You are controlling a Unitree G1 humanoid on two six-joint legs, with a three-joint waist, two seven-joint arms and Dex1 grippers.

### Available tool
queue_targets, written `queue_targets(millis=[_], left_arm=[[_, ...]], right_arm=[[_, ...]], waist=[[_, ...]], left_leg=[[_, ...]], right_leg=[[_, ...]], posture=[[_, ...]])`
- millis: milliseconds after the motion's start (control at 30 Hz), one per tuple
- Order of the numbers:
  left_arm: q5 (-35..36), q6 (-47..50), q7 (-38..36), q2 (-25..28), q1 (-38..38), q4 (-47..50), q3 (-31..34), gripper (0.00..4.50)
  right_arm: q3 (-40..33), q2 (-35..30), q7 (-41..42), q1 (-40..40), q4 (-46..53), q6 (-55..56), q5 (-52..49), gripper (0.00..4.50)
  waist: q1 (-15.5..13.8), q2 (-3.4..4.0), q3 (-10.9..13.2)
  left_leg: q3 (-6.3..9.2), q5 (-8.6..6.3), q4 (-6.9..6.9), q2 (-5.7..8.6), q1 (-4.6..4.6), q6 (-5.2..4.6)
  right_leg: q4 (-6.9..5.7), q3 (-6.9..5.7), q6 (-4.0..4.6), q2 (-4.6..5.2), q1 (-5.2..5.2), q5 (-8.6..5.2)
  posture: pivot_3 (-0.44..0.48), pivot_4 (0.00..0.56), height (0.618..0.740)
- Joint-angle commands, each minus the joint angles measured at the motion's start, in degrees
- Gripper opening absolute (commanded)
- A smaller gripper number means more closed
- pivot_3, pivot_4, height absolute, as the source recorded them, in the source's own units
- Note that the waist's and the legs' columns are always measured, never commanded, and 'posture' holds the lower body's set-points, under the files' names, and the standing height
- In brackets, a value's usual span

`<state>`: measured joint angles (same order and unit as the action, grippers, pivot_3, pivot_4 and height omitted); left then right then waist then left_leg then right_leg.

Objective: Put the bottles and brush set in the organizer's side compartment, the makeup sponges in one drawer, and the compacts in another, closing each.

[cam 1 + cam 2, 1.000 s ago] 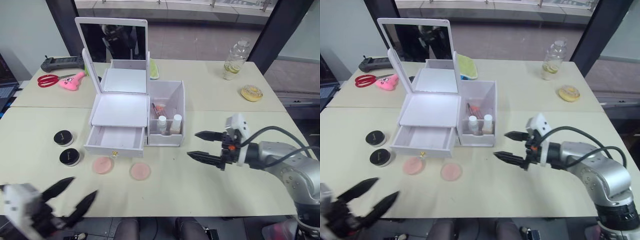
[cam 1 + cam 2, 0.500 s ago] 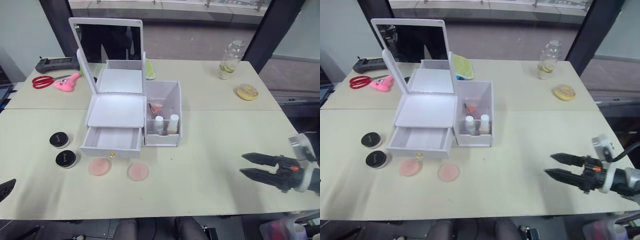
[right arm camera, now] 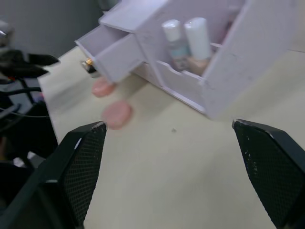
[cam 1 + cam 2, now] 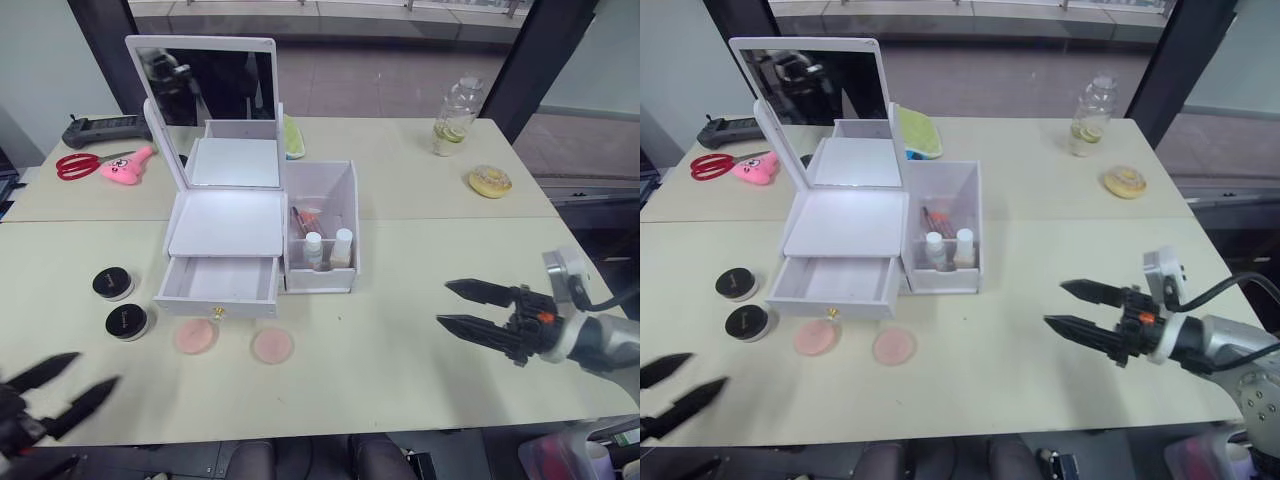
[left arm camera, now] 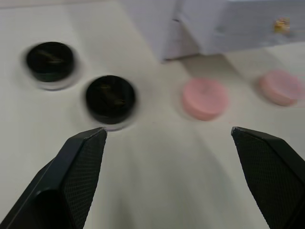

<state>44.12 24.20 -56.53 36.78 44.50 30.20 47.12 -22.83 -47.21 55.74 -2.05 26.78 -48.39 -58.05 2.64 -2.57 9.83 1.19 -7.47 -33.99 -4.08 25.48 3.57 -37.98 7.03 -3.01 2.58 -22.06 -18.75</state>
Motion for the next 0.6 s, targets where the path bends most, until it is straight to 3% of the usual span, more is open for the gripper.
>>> queue_targets(millis=[33,200,300,400,600], left_arm=[[-3.8,-1.9,4.7,-5.2,2.2,11.5,-9.0,4.49],[-18.3,-4.6,17.6,-14.6,0.0,21.0,-30.6,4.49],[-25.6,-3.9,25.2,-17.7,-4.2,22.2,-39.9,4.49],[-29.6,-3.4,29.5,-18.7,-8.9,19.6,-42.9,4.49],[-32.6,-2.8,29.3,-15.1,-14.6,13.5,-46.3,4.49]], right_arm=[[3.2,1.0,-3.5,-4.2,3.3,-1.5,-3.4,4.5],[9.7,3.8,-9.3,-13.9,3.4,-2.8,-3.0,4.5],[11.9,4.1,-10.8,-17.5,2.7,-3.6,-3.0,4.5],[13.8,3.2,-9.4,-19.9,3.1,-3.9,-2.6,4.5],[16.3,2.0,-7.1,-26.7,3.4,-3.1,-1.5,4.5]], waist=[[0.0,-0.01,0.0],[-0.3,0.03,0.0],[-0.5,0.03,0.0],[-0.5,0.03,0.0],[-0.1,0.17,0.0]], left_leg=[[0.0,0.0,-0.01,0.01,0.0,-0.01],[0.09,0.09,-0.2,0.07,0.02,-0.14],[0.14,0.1,-0.26,0.11,0.03,-0.16],[0.19,0.1,-0.3,0.11,0.07,-0.17],[0.19,0.1,-0.27,0.11,0.05,-0.18]], right_leg=[[-0.01,0.02,0.0,0.0,0.01,0.0],[0.0,0.04,-0.23,-0.05,0.14,0.12],[-0.02,0.03,-0.33,-0.05,0.18,0.16],[-0.04,-0.02,-0.39,-0.07,0.45,0.19],[-0.07,-0.02,-0.42,-0.08,0.43,0.18]], posture=[[0.0,0.15,0.74],[0.0,0.15,0.74],[0.0,0.15,0.74],[0.0,0.15,0.74],[0.0,0.15,0.74]])
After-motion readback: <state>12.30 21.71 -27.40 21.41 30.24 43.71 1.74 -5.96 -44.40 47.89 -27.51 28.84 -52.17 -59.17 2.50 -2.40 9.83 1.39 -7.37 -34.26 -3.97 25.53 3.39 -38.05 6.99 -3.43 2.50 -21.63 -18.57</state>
